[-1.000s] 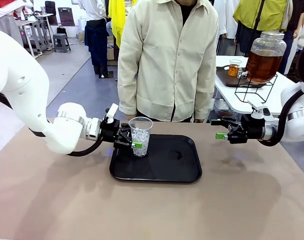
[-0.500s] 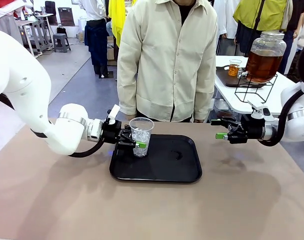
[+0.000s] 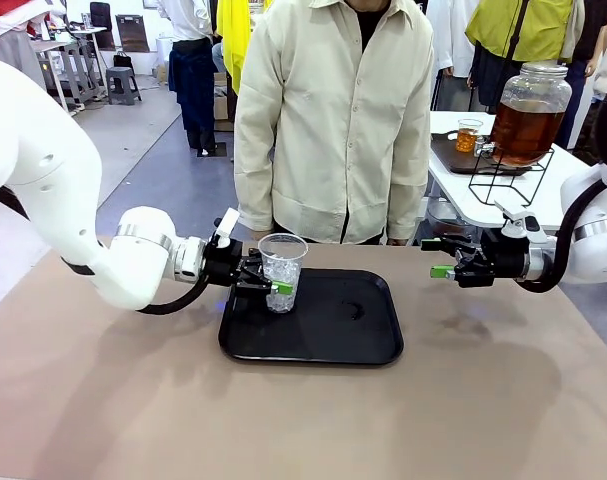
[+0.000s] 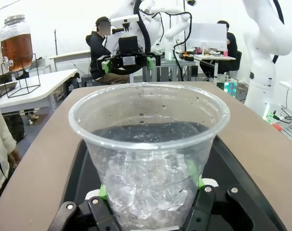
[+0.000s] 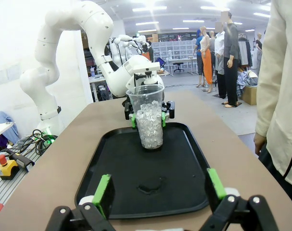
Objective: Pour the drink into the iced cup.
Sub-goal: Pick up the iced cup indicated by the human and present it to them.
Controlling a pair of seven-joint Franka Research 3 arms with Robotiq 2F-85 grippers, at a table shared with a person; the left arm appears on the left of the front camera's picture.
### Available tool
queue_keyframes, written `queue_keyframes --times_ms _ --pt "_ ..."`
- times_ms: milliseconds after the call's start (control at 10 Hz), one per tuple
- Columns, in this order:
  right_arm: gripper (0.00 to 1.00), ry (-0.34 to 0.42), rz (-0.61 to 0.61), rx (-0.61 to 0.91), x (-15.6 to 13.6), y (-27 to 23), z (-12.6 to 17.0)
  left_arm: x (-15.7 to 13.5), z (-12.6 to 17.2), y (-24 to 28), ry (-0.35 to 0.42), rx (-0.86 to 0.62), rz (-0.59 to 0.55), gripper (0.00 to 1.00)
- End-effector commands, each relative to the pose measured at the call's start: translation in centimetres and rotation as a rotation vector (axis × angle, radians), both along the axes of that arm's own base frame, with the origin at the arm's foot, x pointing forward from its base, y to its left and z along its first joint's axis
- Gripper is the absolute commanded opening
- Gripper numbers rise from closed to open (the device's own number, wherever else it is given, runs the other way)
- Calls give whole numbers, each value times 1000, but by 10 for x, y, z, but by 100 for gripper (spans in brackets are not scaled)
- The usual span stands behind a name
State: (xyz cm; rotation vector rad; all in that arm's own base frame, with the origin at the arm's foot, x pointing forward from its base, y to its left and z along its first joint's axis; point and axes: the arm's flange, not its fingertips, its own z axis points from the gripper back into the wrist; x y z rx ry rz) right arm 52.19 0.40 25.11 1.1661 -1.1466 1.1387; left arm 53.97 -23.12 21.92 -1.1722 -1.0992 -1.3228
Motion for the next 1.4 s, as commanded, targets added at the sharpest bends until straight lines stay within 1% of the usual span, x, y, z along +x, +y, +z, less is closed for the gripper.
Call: queue_keyframes --times_ms 0,300,500,600,800,1000,1100,1300 --pt "100 -6 1 -1 1 0 3 -6 26 -5 -42 -16 43 71" --pt "100 -6 1 -1 1 0 3 13 71 -13 59 -32 60 71" --pt "100 -6 1 -1 1 0 3 31 108 -16 71 -19 78 71" --pt "100 -6 1 -1 1 0 3 42 128 -19 91 -19 82 71" --pt "100 -6 1 -1 1 0 3 56 155 -22 59 -4 103 71" --pt "100 -6 1 -1 1 0 3 59 163 -18 49 -27 93 71" --pt "100 -6 1 -1 1 0 3 57 159 -16 52 -20 109 71" --pt "100 -6 1 -1 1 0 3 57 159 -16 52 -20 109 71"
